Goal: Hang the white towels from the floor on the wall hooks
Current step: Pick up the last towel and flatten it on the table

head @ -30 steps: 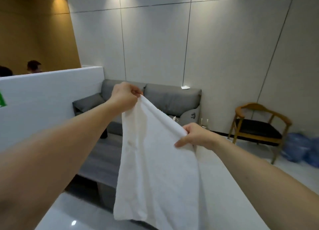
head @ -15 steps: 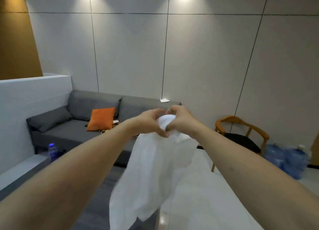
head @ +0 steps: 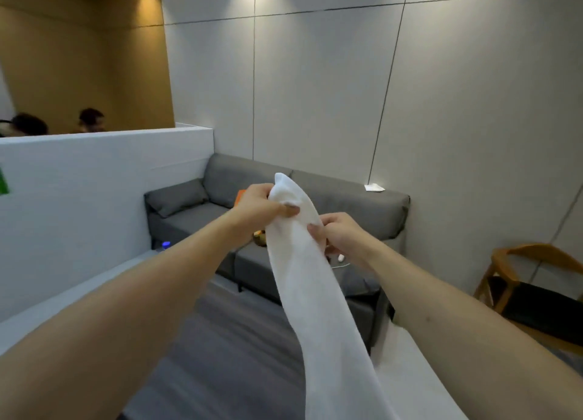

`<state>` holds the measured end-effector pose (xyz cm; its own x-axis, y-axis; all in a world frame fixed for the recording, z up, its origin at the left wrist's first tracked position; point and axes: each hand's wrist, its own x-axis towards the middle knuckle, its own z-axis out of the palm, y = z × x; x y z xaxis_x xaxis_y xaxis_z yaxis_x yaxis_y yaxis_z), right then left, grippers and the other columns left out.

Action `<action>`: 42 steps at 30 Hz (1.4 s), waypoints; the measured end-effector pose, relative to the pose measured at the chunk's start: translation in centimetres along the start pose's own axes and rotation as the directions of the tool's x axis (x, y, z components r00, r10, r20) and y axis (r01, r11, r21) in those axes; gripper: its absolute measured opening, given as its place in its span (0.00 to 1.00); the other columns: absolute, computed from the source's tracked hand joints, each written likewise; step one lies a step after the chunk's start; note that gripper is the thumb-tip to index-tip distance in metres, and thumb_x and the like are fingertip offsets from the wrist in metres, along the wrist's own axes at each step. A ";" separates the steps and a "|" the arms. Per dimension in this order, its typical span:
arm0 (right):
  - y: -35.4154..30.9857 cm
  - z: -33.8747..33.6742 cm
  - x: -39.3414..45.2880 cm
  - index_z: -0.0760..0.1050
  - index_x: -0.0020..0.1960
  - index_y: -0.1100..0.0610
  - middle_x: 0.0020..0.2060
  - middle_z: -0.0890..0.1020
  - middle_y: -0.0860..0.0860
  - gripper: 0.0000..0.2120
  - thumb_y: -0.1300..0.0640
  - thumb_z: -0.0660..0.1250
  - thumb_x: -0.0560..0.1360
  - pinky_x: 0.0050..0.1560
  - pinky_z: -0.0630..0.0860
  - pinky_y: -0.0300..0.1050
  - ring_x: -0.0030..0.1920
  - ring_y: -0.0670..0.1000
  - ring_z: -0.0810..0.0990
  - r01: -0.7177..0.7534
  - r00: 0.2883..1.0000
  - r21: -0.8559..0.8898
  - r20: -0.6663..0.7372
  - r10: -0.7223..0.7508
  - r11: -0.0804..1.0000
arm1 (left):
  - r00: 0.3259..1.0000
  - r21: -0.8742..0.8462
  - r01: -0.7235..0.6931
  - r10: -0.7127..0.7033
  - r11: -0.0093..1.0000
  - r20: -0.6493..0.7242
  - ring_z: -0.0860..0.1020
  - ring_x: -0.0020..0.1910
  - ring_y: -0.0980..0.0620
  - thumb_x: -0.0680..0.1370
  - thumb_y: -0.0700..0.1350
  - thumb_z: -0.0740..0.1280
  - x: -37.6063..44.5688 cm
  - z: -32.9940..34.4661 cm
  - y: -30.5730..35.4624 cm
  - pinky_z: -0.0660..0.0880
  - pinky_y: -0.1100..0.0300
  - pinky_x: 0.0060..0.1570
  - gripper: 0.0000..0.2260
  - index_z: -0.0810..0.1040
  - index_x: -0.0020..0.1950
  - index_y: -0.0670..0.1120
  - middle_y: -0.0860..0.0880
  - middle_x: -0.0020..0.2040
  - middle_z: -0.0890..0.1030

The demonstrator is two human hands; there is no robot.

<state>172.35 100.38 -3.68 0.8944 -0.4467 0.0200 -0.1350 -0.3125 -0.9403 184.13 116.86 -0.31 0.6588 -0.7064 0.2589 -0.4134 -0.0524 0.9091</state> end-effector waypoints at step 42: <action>-9.2 23.8 40.6 0.85 0.43 0.57 0.35 0.83 0.54 0.05 0.59 0.70 0.75 0.40 0.83 0.51 0.34 0.54 0.83 0.463 0.887 -0.423 0.219 -0.408 0.779 | 0.487 0.293 0.717 -0.154 0.633 -0.860 0.79 0.43 0.51 0.67 0.50 0.76 3.2 -35.5 -16.0 0.77 0.56 0.43 0.06 0.86 0.40 0.50 0.50 0.38 0.83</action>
<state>220.05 105.01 -2.32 0.9412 -0.0854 0.3268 0.1284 -0.8045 -0.5799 215.17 140.48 -2.46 0.9248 0.2711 0.2669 0.0267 -0.7461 0.6653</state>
